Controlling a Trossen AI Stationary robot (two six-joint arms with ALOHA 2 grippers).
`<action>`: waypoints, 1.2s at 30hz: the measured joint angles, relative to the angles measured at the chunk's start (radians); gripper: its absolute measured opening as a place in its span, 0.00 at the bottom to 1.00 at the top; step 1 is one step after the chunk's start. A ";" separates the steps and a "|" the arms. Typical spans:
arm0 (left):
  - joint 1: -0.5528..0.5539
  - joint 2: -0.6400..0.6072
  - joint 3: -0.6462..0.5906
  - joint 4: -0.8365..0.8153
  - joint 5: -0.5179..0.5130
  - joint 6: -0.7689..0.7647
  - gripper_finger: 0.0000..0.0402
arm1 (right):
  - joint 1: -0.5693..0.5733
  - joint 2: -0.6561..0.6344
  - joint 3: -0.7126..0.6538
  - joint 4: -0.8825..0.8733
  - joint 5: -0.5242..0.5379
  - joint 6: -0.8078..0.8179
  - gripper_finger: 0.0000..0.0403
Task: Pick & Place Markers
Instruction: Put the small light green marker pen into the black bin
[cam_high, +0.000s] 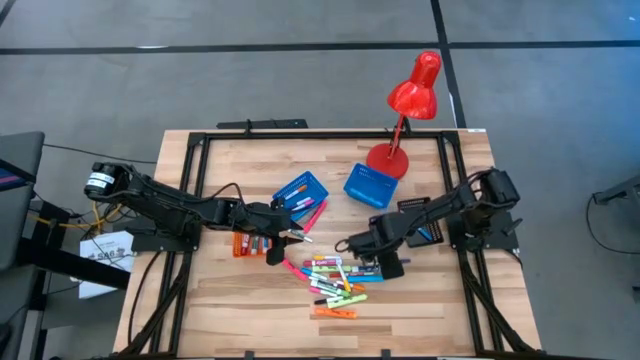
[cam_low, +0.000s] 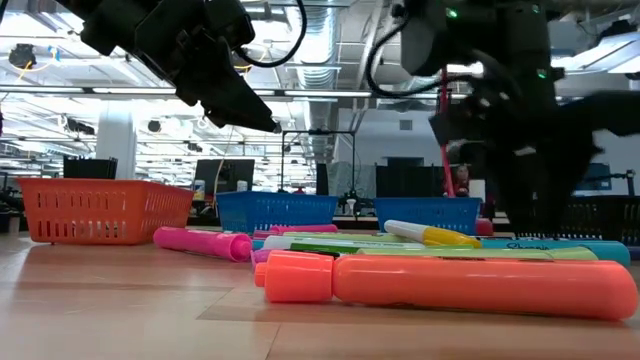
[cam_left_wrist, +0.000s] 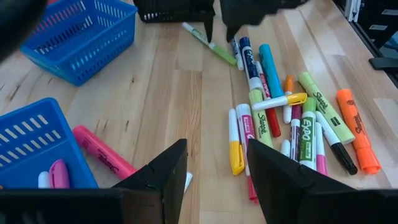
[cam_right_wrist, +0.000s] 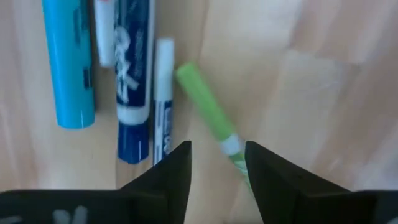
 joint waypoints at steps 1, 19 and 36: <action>0.000 0.000 0.000 0.000 0.000 0.000 0.41 | 0.007 0.005 -0.007 0.003 0.000 0.000 0.37; 0.000 0.000 0.000 0.007 0.000 0.003 0.41 | -0.009 0.073 -0.003 0.040 0.059 -0.154 0.09; 0.000 0.000 0.000 0.008 0.000 0.003 0.41 | -0.063 -0.249 0.056 -0.293 0.091 0.083 0.04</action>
